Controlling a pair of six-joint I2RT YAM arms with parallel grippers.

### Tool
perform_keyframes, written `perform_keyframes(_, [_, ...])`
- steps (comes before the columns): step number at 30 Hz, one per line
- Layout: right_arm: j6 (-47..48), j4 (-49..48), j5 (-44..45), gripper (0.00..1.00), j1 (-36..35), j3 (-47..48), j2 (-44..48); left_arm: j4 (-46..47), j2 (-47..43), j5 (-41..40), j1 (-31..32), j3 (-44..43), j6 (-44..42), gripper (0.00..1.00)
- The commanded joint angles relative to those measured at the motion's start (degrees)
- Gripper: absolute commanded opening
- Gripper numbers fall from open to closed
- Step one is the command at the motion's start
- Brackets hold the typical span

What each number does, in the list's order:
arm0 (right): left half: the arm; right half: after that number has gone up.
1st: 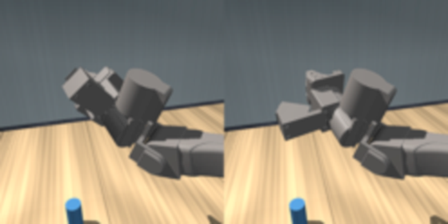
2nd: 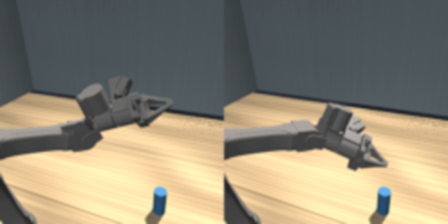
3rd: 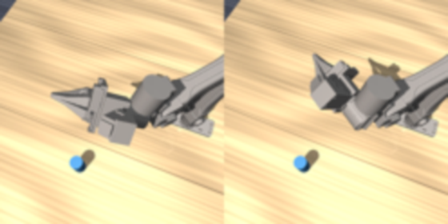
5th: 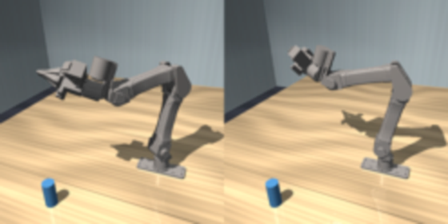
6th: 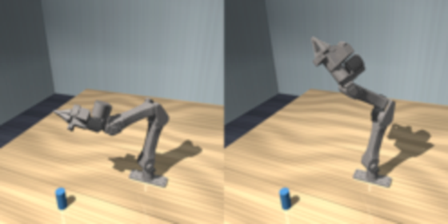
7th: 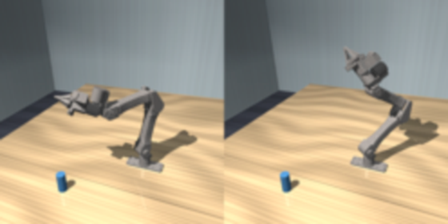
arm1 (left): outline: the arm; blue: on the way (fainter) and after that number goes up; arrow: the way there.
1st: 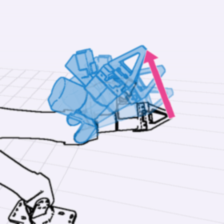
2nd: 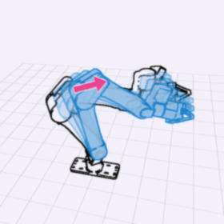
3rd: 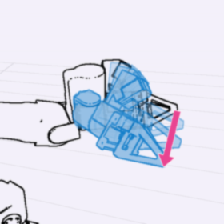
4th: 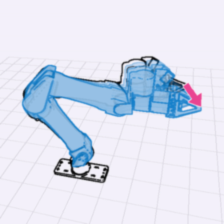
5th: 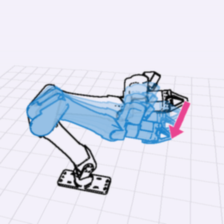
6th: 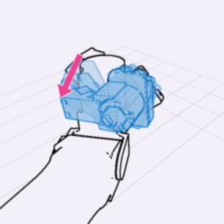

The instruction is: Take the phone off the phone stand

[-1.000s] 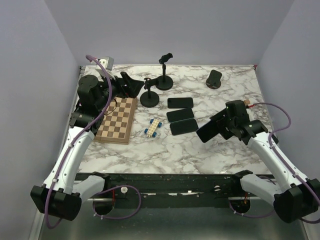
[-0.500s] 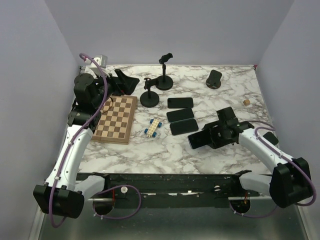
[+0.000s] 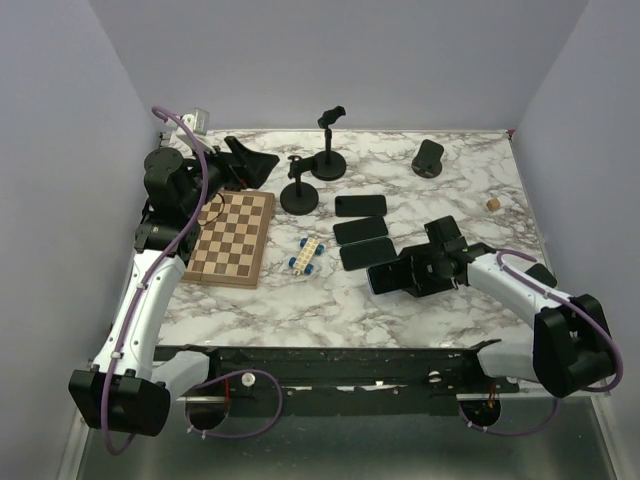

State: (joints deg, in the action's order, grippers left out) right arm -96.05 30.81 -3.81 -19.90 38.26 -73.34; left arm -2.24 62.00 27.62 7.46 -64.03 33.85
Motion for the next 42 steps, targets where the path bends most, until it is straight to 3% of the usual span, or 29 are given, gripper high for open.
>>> perform_keyframes(1, [-3.52,-3.60,-0.58,0.02,-1.42,-0.31,-1.69,1.98,-0.12,2.42,-1.02,0.32,1.75,0.98])
perform_keyframes(16, [-7.01,-6.27,0.50,0.07,-5.66,2.36,-10.25,1.93,-0.04,2.46,-1.74,0.57,2.10,0.98])
perform_keyframes(27, [-9.68,-7.07,1.68,0.28,-7.81,2.63,-12.53,1.97,0.02,2.88,-2.27,0.70,2.56,0.99])
perform_keyframes(36, [-10.88,-8.18,1.46,0.33,-8.18,1.50,-12.70,3.43,-0.12,3.36,-2.56,0.92,3.24,0.98])
perform_keyframes(42, [-11.00,-8.90,1.28,0.44,-8.22,0.94,-12.53,3.65,0.27,3.58,-2.72,1.01,3.43,0.98])
